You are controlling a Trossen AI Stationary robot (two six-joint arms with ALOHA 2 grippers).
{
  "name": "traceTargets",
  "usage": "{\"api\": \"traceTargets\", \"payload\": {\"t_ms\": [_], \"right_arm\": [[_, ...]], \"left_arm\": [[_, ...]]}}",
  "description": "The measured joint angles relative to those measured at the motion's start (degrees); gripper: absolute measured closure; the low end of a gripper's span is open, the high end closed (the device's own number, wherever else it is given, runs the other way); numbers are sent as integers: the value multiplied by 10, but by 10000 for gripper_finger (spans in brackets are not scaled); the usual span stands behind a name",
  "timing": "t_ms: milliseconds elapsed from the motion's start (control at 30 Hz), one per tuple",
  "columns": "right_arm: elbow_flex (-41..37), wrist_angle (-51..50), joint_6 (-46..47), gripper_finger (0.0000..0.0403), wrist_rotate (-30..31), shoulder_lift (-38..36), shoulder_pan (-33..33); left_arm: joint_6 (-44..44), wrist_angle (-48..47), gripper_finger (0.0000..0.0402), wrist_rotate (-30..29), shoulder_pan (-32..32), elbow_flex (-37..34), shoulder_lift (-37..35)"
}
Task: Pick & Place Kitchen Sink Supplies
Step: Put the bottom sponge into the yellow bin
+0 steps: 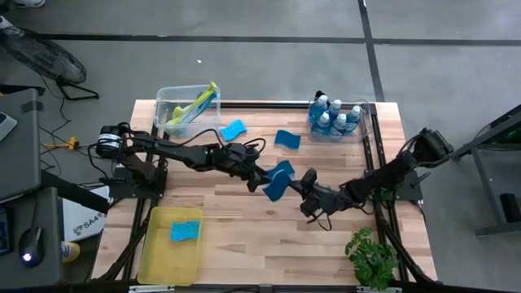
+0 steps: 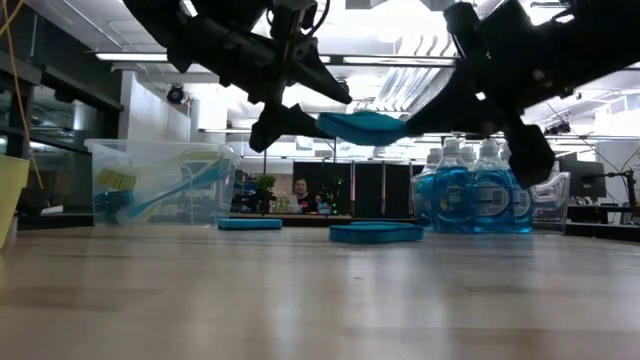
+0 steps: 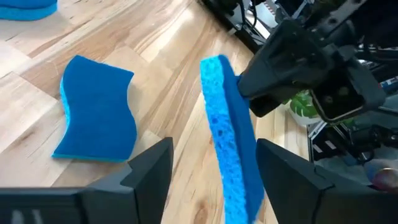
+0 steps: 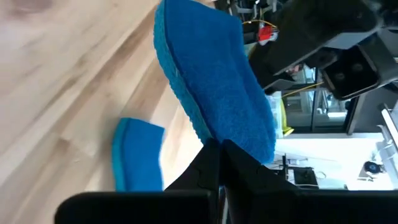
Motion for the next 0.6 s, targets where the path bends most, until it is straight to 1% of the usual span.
{"api": "traceTargets", "payload": {"t_ms": [200, 333, 400, 500, 600], "right_arm": [[19, 0, -27, 402, -8, 0, -21], [27, 0, -29, 402, -25, 0, -38], [30, -2, -29, 402, -22, 0, -47], [30, -2, -29, 402, -8, 0, -61], [30, -7, -26, 402, -9, 0, -70]], "left_arm": [[-2, -1, 174, 0, 0, 0, 0], [-2, -1, 174, 0, 0, 0, 0], [-4, -1, 176, 0, 0, 0, 0], [-15, -1, 190, 1, 0, 0, 0], [-15, -1, 213, 3, 0, 0, 0]]}}
